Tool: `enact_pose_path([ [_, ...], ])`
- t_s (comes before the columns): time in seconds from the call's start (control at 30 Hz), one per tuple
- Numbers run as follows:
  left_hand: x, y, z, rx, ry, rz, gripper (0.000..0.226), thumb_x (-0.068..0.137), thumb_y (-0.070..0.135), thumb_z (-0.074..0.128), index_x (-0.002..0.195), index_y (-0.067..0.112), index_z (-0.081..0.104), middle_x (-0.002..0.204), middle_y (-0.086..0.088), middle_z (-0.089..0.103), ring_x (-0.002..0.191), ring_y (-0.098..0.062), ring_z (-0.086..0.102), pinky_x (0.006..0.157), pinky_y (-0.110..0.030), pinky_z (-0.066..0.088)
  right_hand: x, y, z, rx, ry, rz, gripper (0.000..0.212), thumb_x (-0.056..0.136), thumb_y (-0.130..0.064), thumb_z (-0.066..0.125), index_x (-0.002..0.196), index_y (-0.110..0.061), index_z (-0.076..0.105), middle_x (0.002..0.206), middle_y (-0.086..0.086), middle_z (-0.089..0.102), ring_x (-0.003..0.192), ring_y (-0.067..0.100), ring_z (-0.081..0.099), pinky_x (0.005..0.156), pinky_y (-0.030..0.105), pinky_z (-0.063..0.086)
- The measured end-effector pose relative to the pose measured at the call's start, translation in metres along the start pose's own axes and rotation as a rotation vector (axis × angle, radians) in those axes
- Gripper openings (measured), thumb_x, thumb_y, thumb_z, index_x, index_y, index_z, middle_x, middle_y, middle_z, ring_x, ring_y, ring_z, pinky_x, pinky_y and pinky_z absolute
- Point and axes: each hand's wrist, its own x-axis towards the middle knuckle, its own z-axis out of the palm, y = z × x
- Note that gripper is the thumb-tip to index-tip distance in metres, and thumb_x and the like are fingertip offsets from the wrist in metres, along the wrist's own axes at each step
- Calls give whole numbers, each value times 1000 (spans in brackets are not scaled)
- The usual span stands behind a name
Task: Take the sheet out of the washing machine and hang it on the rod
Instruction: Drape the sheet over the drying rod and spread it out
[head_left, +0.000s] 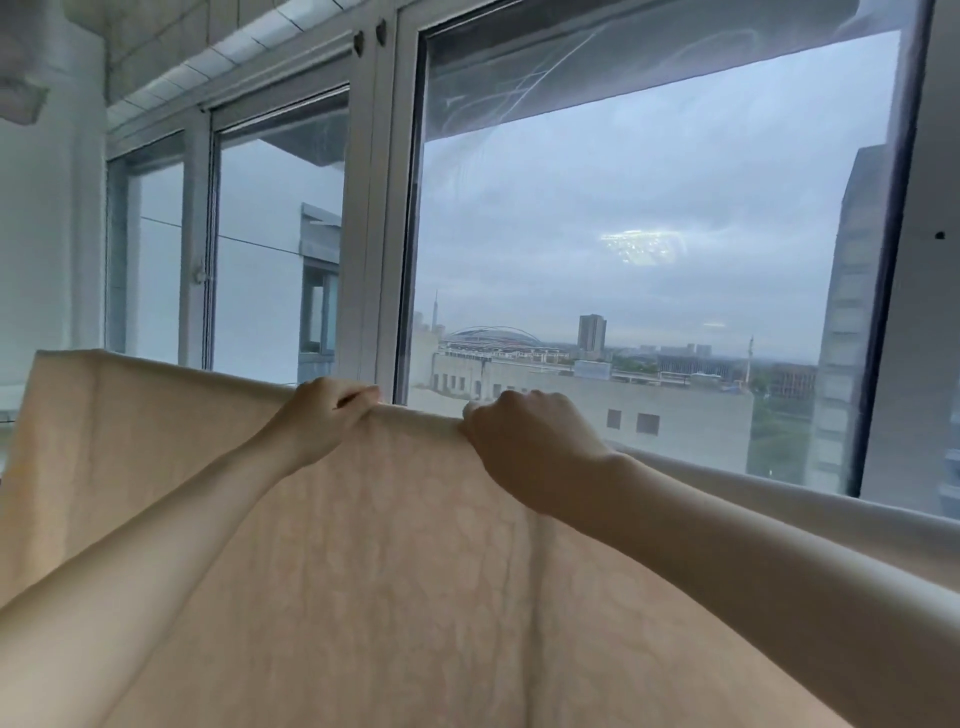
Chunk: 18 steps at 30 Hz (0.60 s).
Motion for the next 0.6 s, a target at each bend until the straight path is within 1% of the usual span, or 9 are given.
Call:
enact_pose_path([
  [0.03,3,-9,-1,-25,-8,-7,41,97,37,45,81,7,67,73,-9,65,73,-23,59,66,-31,38,1,1,1,-24,6,5,18,95,-5,38,92,-15,53,58,-3,34,50,18,37,52,30,32],
  [0.1,7,-26,-4,-71,-30,-24,36,97,36,44,91,12,71,86,-7,69,87,-21,62,76,-32,43,2,2,4,-70,27,17,18,94,-4,41,97,-15,53,57,-2,36,47,17,32,45,27,23],
  [0.17,9,-38,-9,-96,-41,-36,32,99,32,41,106,18,70,101,1,68,100,-15,58,84,-26,41,4,0,6,-85,36,40,14,94,-6,44,98,-16,52,57,-2,39,49,19,34,42,24,16],
  [0.27,10,-58,-13,-31,-35,8,34,102,26,33,119,26,63,112,5,62,110,-11,51,87,-23,35,13,-6,10,-55,21,90,11,95,-9,45,88,-18,48,56,-3,33,45,16,28,41,25,15],
  [0.33,12,-70,-16,-44,-69,27,35,102,26,33,124,28,60,119,9,60,116,-8,48,91,-21,34,21,-11,15,-25,28,121,13,96,-12,43,86,-18,51,57,-4,35,45,14,29,42,25,18],
  [0.43,18,-90,-27,-64,-139,59,32,101,33,35,125,37,57,125,17,57,119,-2,47,97,-25,35,33,-24,23,9,40,134,22,101,-24,37,84,-18,50,59,-4,37,53,21,42,50,29,32],
  [0.5,21,-105,-36,-55,-161,82,30,100,39,37,120,38,59,120,18,59,114,0,50,95,-26,38,42,-33,23,39,42,163,28,102,-30,35,79,-20,48,62,-3,40,60,23,46,56,30,36],
  [0.53,22,-111,-41,-55,-163,88,29,99,39,38,117,36,61,115,18,61,110,0,52,92,-25,40,47,-38,23,54,46,176,30,101,-32,35,78,-20,50,65,-2,44,63,24,50,57,31,38],
  [0.6,25,-126,-51,-58,-159,100,25,98,36,42,112,33,63,108,19,63,104,1,55,88,-23,42,58,-47,23,76,57,197,27,99,-35,40,84,-21,57,72,-3,55,71,24,60,59,31,44],
])
